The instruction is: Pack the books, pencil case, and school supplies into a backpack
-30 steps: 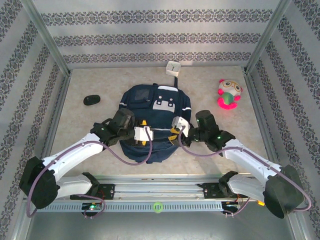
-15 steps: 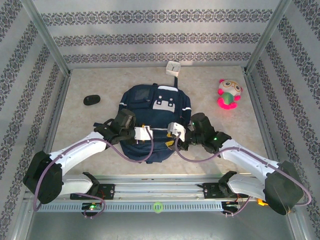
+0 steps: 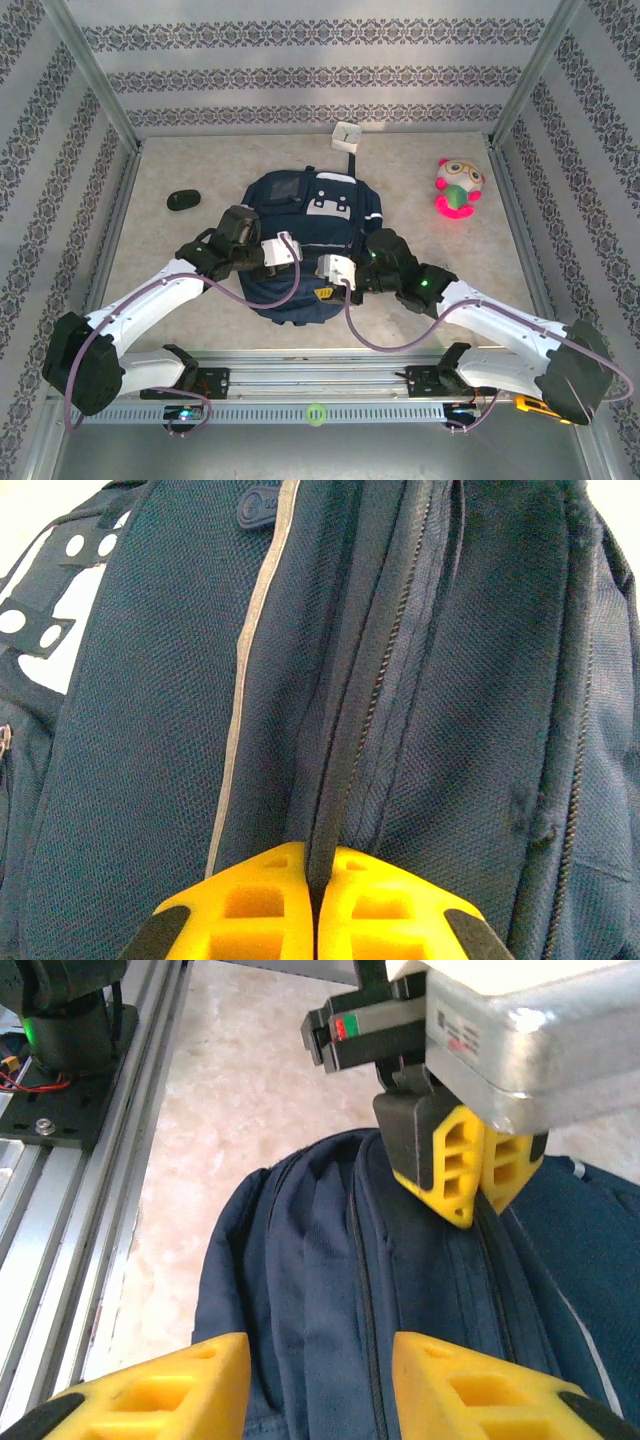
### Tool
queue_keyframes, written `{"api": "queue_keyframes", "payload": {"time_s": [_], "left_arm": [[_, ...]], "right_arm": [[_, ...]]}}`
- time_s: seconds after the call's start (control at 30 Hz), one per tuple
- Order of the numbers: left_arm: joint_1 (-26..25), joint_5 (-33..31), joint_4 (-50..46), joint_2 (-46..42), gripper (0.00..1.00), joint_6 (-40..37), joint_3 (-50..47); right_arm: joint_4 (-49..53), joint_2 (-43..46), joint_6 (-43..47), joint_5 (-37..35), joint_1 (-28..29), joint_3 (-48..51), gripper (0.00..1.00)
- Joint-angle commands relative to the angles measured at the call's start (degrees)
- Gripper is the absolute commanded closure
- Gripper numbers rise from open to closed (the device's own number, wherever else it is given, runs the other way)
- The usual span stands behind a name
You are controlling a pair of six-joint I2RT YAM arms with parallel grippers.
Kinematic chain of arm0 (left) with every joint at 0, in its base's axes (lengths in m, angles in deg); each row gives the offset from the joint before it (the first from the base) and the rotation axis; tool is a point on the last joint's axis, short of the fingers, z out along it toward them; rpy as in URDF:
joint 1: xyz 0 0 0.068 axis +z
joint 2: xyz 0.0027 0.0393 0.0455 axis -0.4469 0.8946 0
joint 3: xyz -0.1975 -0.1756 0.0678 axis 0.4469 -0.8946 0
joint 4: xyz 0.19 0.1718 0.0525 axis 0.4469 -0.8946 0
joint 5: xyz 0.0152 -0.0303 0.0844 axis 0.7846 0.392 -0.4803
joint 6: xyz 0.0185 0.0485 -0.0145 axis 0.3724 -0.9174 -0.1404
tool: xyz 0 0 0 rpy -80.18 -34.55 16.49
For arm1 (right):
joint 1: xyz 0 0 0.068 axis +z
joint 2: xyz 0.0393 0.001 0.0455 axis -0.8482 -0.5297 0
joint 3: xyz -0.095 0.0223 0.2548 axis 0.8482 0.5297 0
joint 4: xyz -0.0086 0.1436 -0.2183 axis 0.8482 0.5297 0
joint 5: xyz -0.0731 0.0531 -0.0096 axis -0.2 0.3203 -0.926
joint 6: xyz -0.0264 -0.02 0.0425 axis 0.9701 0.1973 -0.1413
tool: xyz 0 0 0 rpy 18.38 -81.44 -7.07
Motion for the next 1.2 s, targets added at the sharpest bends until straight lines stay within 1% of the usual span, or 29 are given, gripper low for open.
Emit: {"api": "queue_keyframes", "payload": {"time_s": [0.0, 0.07, 0.1, 0.17, 0.23, 0.33, 0.43, 0.6, 0.67, 0.77, 0.83, 0.9, 1.03, 1.17], "left_arm": [[1.38, 2.88, 3.53, -1.25, 1.0, 4.11, 3.73], [1.97, 3.0, 5.44, -1.42, 1.0, 6.17, 3.95], [2.5, 3.44, 6.38, -1.5, 1.0, 7.3, 4.24], [3.68, 5.25, 8.02, -1.81, 1.0, 9.33, 4.59], [5.0, 7.38, 9.83, -2.43, 1.0, 11.42, 4.67], [6.72, 10.6, 12.56, -3.39, 1.0, 13.94, 3.9], [7.24, 11.16, 12.63, -3.37, 1.0, 14.05, 3.57], [7.37, 10.9, 11.99, -3.44, 1.0, 12.33, 2.38], [7.41, 11.18, 11.76, -3.76, 1.0, 11.66, 1.92], [7.55, 12.24, 12.19, -4.21, 1.0, 10.98, 1.07], [7.76, 13.71, 12.94, -4.42, 1.0, 11.37, 0.56], [8.05, 15.02, 13.75, -4.64, 1.0, 12.15, 0.28], [8.25, 15.89, 14.04, -4.87, 1.0, 12.12, 0.12], [8.52, 15.61, 13.71, -4.87, 1.0, 11.48, 0.41]], "right_arm": [[-1.98, -4.44, 1.05, -1.76, 0.47, -0.67, 0.6], [-4.01, -7.26, 1.05, -2.37, 0.5, 0.54, 0.63], [-5.14, -8.92, 0.5, -2.63, 0.34, 1.39, 0.67], [-7.47, -11.7, -0.83, -3.32, -0.19, 3.16, 0.7], [-9.09, -13.97, -1.98, -3.31, -1.06, 4.55, 0.71], [-11.84, -14.96, -3.59, -3.18, -2.15, 6.22, 0.69], [-12.39, -13.72, -4.23, -2.3, -2.57, 5.94, 0.68], [-11.96, -6.54, -6.21, 0.97, -4.17, 5.21, 0.56], [-11.19, -2.81, -7.17, 0.63, -5.94, 5.12, 0.51], [-10.19, 2.39, -6.3, -0.94, -9.27, 6.02, 0.41], [-9.52, 3.98, -5.02, -1.71, -11.9, 6.22, 0.39], [-7.67, 3.46, -3.82, 0.22, -15.64, 5.17, 0.38], [-5.83, -0.74, -2.25, 7.81, -20.95, 2.43, 0.37], [-5.84, -5.36, -0.15, 14.2, -22.2, -0.11, 0.38]]}}
